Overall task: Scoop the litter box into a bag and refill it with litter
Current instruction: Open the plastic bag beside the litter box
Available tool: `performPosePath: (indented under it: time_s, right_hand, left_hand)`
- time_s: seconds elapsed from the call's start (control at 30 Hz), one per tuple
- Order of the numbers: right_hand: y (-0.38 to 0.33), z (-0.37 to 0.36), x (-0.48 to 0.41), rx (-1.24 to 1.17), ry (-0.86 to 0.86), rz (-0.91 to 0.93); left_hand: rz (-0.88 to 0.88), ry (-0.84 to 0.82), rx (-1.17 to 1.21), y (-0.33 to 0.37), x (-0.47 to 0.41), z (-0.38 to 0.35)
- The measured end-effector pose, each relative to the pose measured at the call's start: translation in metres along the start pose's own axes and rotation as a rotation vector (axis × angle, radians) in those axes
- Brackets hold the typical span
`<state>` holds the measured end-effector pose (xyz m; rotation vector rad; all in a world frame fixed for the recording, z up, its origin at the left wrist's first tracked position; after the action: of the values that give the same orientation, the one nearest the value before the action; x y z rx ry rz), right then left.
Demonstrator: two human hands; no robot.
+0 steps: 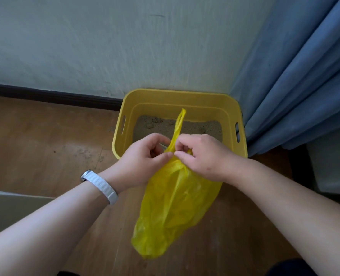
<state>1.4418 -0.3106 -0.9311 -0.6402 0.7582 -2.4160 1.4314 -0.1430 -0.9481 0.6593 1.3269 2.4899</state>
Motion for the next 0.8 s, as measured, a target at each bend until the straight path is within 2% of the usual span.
performPosePath:
  time_s: [0.1, 0.3, 0.53, 0.7, 0.77, 0.8]
  right_hand:
    - [0.005, -0.002, 0.004, 0.020, -0.002, 0.002]
    - [0.026, 0.000, 0.023, 0.152, -0.114, -0.143]
    - [0.024, -0.004, 0.035, 0.444, -0.316, -0.250]
    - [0.004, -0.003, 0.034, 0.444, -0.258, -0.130]
    - [-0.004, -0.005, 0.035, 0.431, -0.225, -0.066]
    - [-0.007, -0.006, 0.035, 0.427, -0.203, -0.040]
  left_hand:
    - [0.067, 0.037, -0.067, -0.010, 0.001, 0.003]
    - [0.192, 0.282, -0.169, -0.029, 0.014, 0.041]
    - [0.222, 0.311, -0.256, -0.021, 0.029, 0.053]
    - [0.219, 0.445, -0.147, -0.026, 0.033, 0.052]
    - [0.209, 0.432, -0.215, -0.027, 0.035, 0.044]
    - [0.142, 0.403, -0.324, -0.023, 0.035, 0.038]
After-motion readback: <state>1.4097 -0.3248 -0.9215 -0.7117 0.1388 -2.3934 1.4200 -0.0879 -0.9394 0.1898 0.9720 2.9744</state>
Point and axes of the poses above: each hand's wrist, its own x-axis away from the middle knuckle, its own z-axis out of the back of the hand, y = z × x, the point moved 3 cm from there along -x, towards the middle knuckle, and after that the axes turned 12 degrees about -y, right-handed, at the moved point
